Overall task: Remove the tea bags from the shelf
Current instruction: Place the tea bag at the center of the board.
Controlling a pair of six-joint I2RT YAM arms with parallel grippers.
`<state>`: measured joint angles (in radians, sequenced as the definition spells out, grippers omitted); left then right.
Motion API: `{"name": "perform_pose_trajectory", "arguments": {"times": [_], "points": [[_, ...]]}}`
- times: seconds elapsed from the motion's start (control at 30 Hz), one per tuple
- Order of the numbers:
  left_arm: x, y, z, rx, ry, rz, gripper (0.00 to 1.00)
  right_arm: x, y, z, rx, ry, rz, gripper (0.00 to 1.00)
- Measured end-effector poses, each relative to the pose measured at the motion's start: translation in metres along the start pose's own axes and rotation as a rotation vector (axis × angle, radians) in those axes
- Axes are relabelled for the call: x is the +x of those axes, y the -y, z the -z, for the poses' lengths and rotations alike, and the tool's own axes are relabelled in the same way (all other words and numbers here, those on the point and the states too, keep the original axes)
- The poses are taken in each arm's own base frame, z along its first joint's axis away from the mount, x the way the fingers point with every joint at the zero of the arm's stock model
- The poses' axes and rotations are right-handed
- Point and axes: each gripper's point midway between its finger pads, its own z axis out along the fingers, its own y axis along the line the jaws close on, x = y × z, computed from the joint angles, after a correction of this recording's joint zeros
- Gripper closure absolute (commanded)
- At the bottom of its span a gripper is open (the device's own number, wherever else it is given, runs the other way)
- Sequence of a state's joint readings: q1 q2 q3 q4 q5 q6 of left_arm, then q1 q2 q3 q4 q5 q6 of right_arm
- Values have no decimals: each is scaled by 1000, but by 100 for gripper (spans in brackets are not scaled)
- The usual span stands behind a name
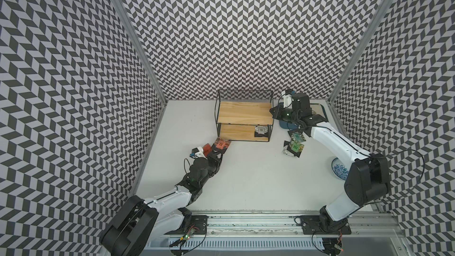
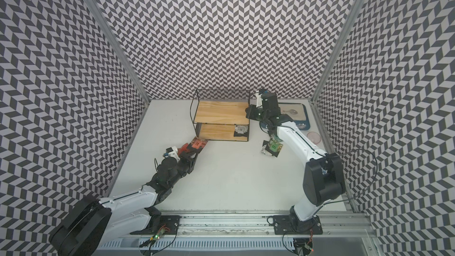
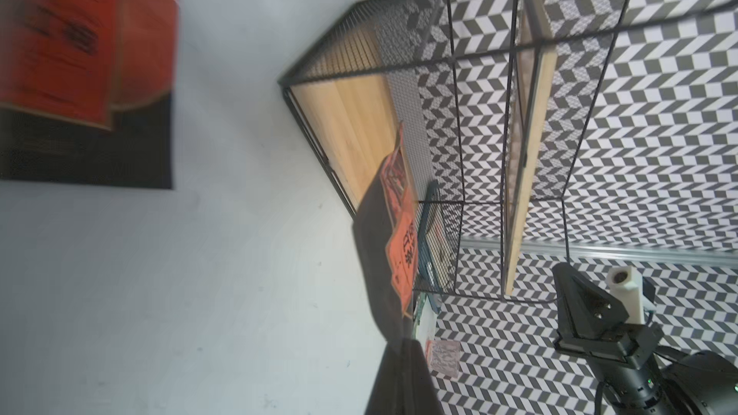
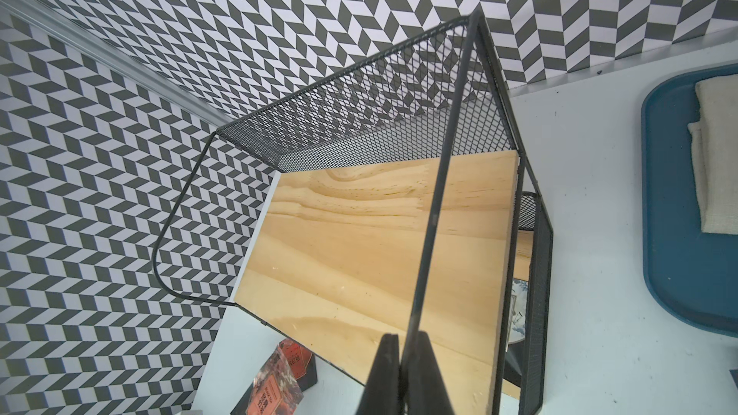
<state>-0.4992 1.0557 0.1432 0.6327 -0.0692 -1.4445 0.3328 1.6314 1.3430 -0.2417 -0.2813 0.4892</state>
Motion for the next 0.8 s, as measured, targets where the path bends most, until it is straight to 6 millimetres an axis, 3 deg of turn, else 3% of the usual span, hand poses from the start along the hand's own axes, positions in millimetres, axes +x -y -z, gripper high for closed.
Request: {"name": "perform_pose_trajectory", "arguments": {"times": [0.13,0.27,0.4,0.43,0.47,0.53,0.6,0.8], "points": [[-26,-35,9,-113,77,-17,100,0,0,0,1,-2,0,100],[-48,-57,12,-186,130,-19,100,0,0,0,2,-3,1,100],[-54,-81,8,-258,123,-16,100,0,0,0,4,-6,1,100],[-53,-85,8,-272,116,-16,95,0,0,0,4,-7,1,100],[-51,-89,7,-284,103,-16,83,0,0,0,4,-7,1,100],[-49,-90,7,-288,92,-21,62,0,0,-1,4,-8,1,100],[-49,-88,7,-285,91,-24,52,0,0,-1,5,-8,1,100],[-56,-61,12,-231,115,-58,47,0,0,-1,5,-8,0,100]]}}
